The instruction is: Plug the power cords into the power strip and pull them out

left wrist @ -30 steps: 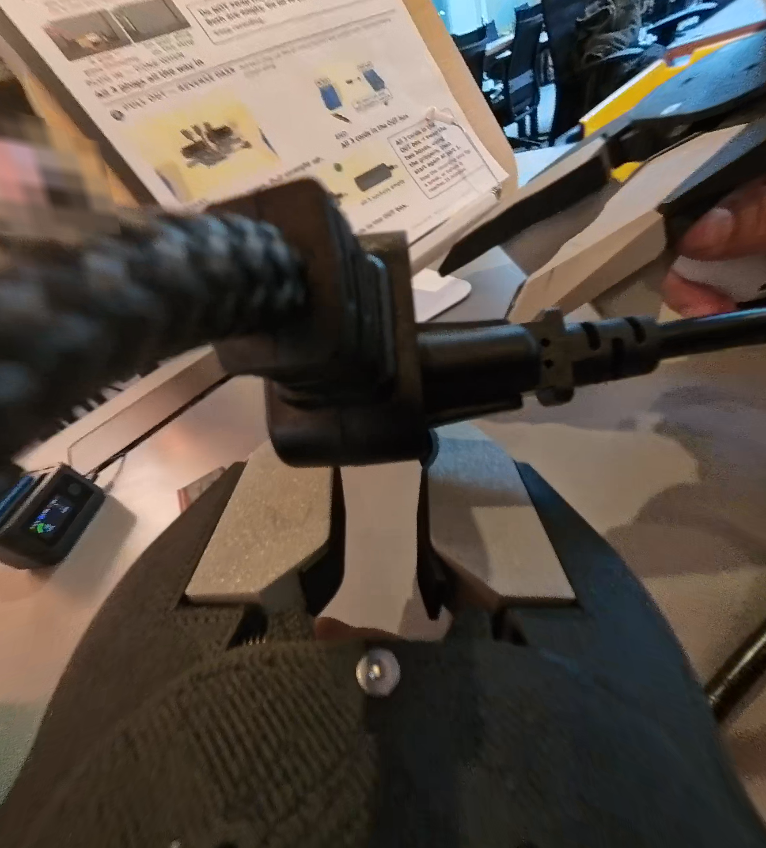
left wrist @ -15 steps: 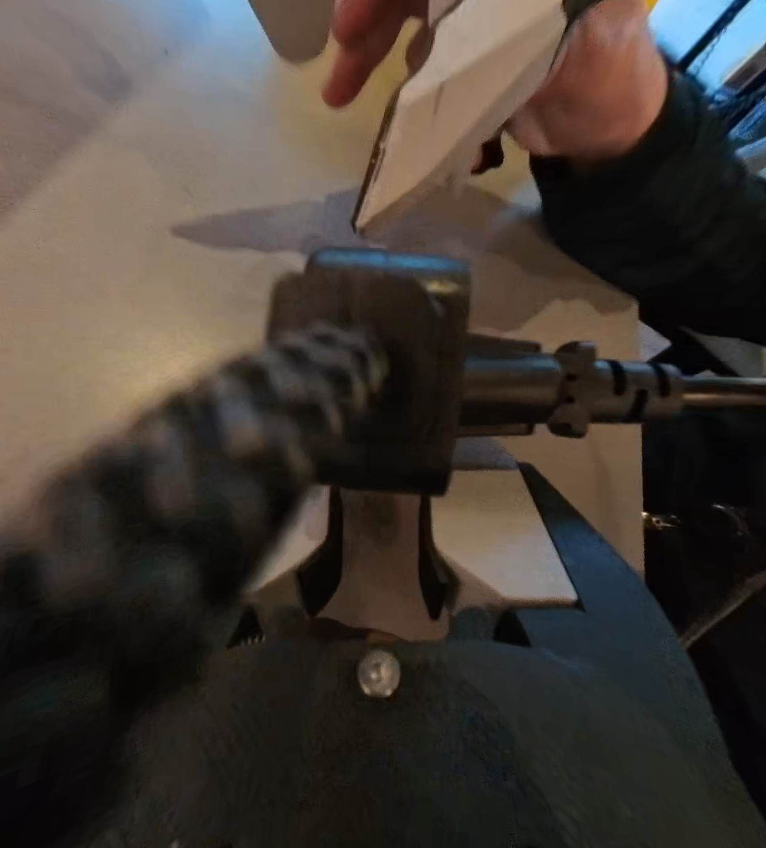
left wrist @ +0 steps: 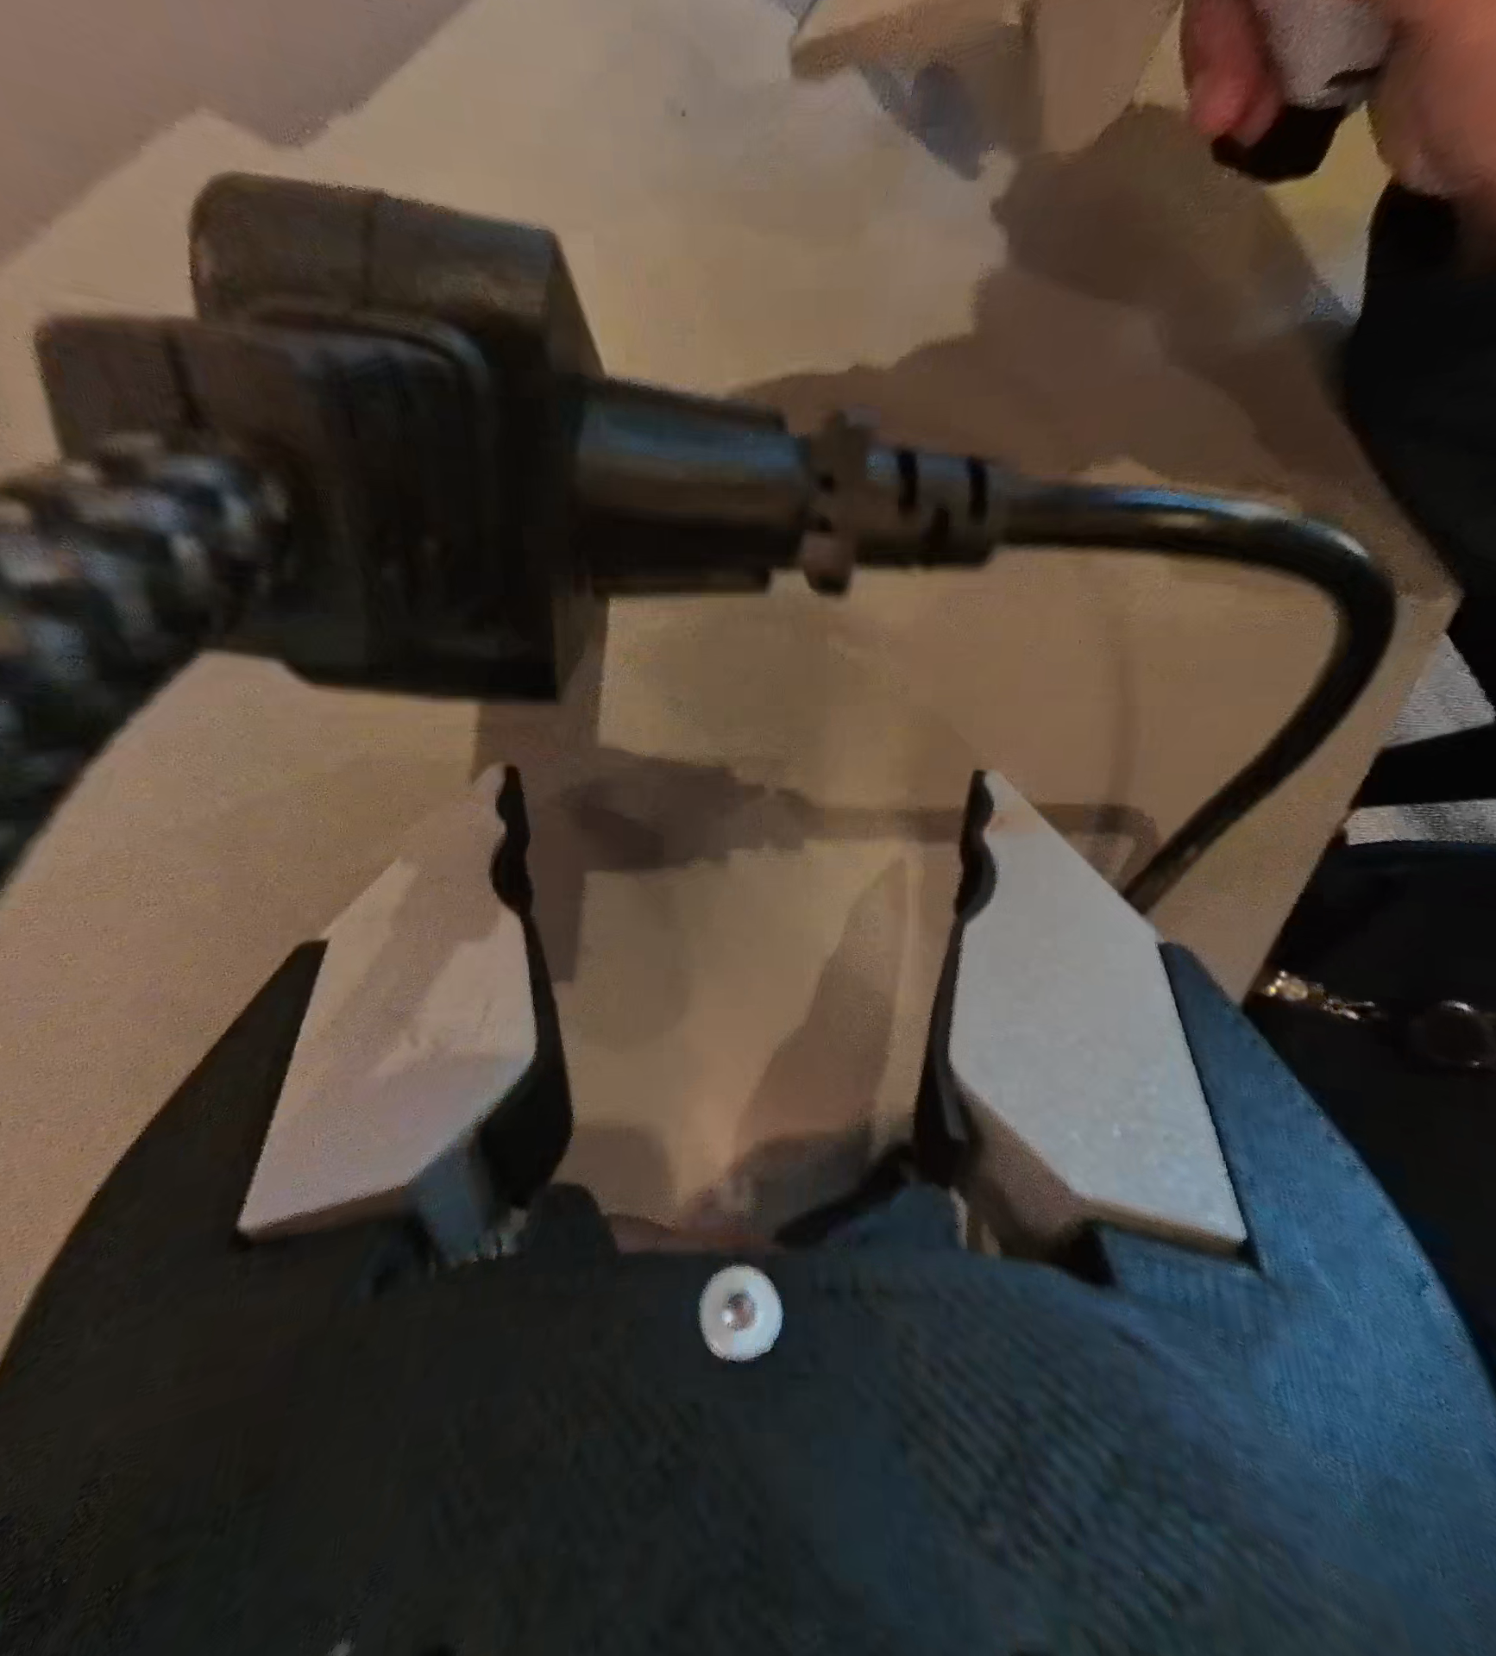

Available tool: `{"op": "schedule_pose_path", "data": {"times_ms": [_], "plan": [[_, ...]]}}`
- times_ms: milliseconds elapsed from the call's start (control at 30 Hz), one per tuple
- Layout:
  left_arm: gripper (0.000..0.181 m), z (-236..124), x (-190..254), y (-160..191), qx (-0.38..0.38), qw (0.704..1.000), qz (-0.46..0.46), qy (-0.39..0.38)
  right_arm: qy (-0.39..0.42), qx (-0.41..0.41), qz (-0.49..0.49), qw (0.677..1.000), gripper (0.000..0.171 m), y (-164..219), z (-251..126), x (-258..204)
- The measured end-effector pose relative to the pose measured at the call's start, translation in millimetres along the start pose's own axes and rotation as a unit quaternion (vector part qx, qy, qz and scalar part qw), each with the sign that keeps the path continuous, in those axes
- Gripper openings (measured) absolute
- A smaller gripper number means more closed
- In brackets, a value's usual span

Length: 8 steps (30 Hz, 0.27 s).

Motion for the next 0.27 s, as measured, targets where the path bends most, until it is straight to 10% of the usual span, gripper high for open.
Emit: {"op": "schedule_pose_path", "data": {"times_ms": [267], "plan": [[0.080,-37.6,37.5,71.4,-0.097,0.987,0.126,0.036,-0.011,-0.007,-0.039,0.999,0.061,-0.9,-0.9,-9.1]]}}
Point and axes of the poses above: each gripper's, where its closed fingertips meet, z out along the fingers, y out of its underside, x = y × z across the jaws, the point moved 2 cm from there along -z, back along the fingers, and after that the axes turned 3 degrees about -z, right-handed, at the moved point
